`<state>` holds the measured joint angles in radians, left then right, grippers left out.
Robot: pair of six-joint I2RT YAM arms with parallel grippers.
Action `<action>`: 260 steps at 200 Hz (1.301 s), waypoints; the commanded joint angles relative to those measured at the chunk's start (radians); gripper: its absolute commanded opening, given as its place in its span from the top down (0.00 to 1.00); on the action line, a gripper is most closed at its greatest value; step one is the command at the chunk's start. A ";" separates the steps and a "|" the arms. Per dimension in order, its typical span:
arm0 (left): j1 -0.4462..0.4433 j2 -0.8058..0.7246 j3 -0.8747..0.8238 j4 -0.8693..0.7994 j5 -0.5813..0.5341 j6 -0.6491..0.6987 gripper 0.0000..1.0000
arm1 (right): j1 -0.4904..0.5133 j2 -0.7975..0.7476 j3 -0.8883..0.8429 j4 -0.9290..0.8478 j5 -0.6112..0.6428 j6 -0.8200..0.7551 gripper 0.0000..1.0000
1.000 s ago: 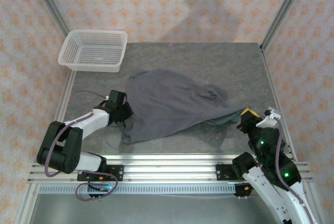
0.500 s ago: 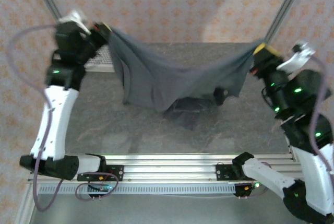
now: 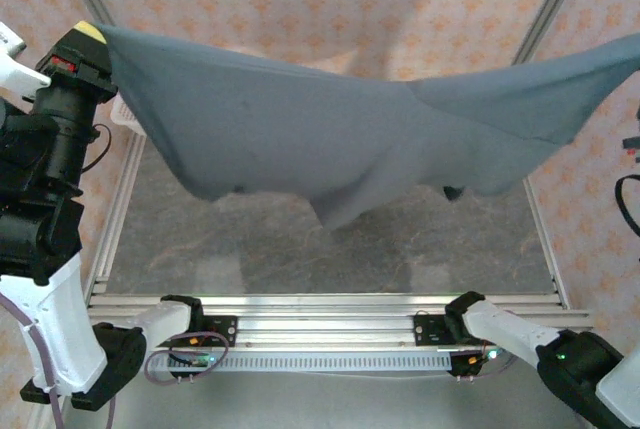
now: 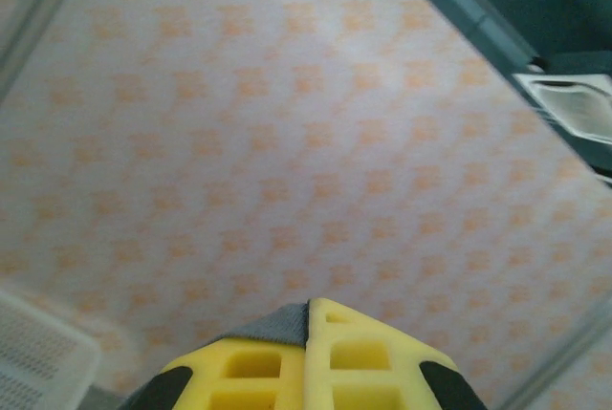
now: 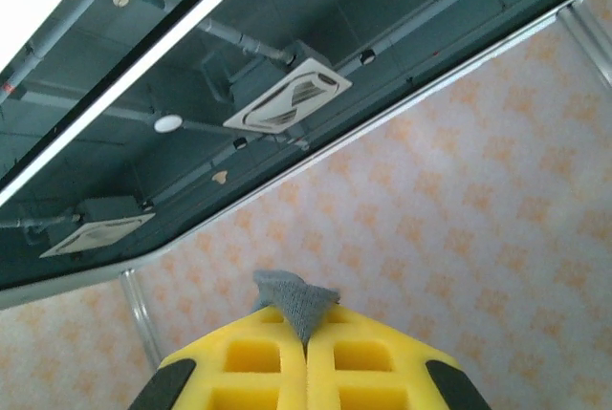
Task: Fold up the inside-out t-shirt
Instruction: Flatten out the T-shirt at the center of the table.
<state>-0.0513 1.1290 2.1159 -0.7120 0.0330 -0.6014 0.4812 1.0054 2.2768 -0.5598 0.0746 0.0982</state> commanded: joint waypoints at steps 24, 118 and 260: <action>0.008 -0.007 -0.017 -0.018 -0.109 0.004 1.00 | -0.001 0.053 0.008 0.081 0.033 -0.068 1.00; 0.009 0.231 0.280 -0.029 0.009 0.104 1.00 | -0.001 0.425 0.346 0.247 -0.074 -0.155 1.00; 0.010 0.197 0.480 -0.154 0.183 0.201 1.00 | -0.001 0.210 0.103 0.390 -0.296 -0.124 1.00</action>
<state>-0.0513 1.3243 2.5652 -0.8570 0.1879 -0.4343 0.4812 1.2312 2.3890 -0.2821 -0.1658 -0.0269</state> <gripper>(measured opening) 0.039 0.039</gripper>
